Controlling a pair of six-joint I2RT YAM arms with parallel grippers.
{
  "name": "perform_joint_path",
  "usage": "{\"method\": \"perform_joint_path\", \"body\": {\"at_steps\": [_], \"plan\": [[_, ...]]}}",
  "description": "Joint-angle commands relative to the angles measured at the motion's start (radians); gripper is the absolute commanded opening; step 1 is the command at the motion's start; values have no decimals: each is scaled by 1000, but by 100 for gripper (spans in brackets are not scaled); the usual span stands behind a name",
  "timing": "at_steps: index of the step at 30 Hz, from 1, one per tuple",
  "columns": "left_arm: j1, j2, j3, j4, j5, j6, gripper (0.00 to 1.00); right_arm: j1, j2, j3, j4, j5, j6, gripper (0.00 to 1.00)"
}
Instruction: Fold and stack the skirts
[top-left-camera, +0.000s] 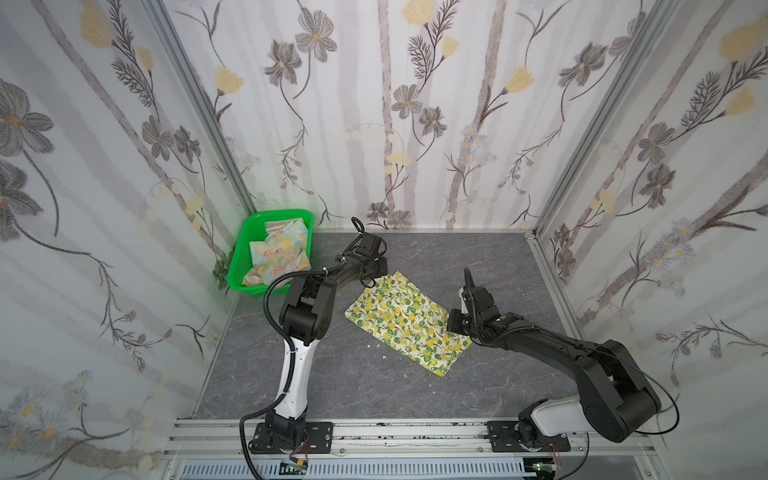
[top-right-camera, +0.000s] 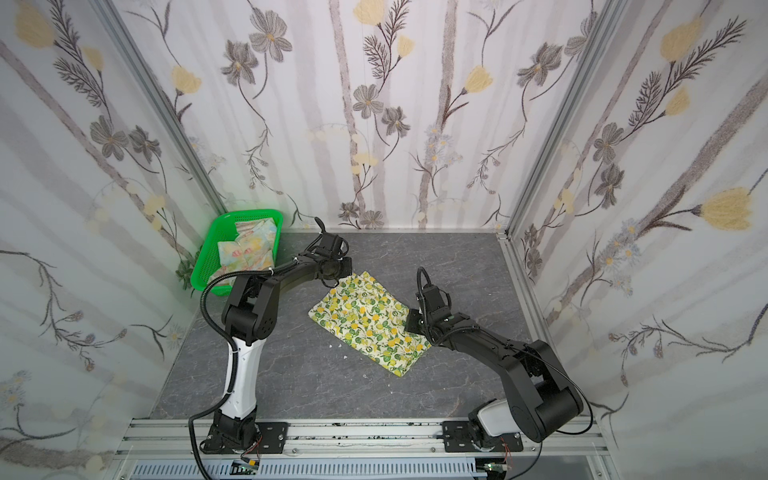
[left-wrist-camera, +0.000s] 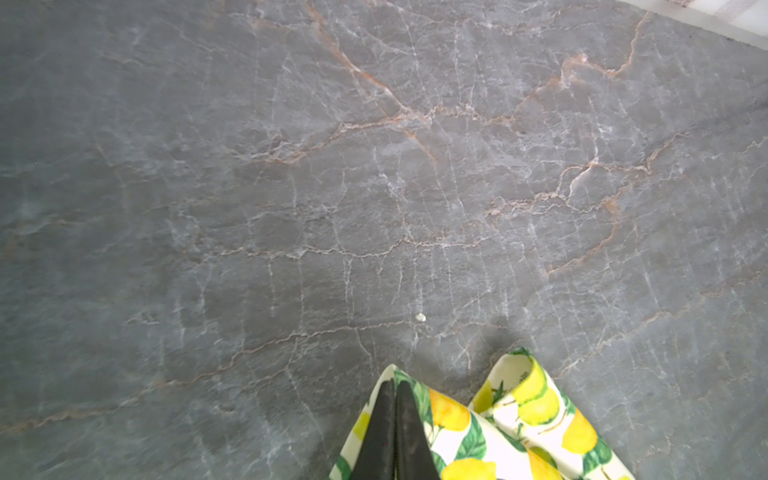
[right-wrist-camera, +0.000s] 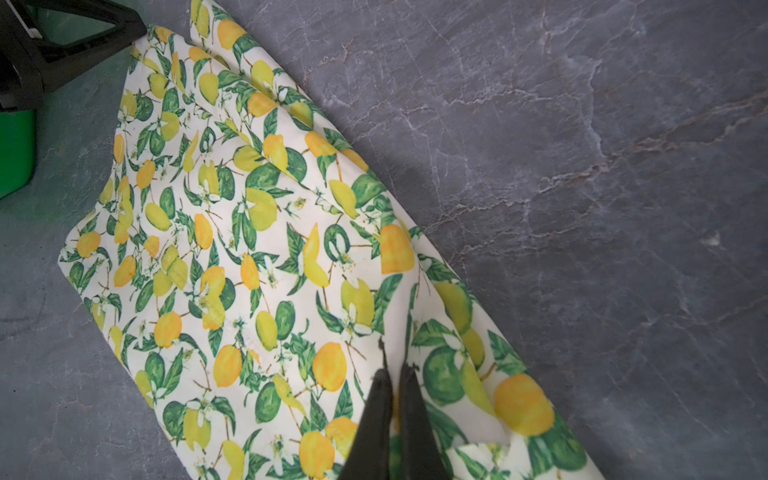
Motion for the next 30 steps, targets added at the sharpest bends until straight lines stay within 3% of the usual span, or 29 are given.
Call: {"method": "perform_joint_path", "body": {"at_steps": [1,8,17,23,30], "plan": [[2,-13,-7,3,-12,8,0,1,-11,4,16,3,2,0],[3,-78,-32,5,-39,6,0,1,-63,12,-21,17,6,0],[4,-279,-162,5,-118,23,0,56,-280,-9,-122,25,46,0],[5,-450,-301,5,-160,15,0,223,-407,-41,-179,34,137,0],[12,-724,-477,3,-229,11,0,487,-494,-48,-212,49,253,0]]}}
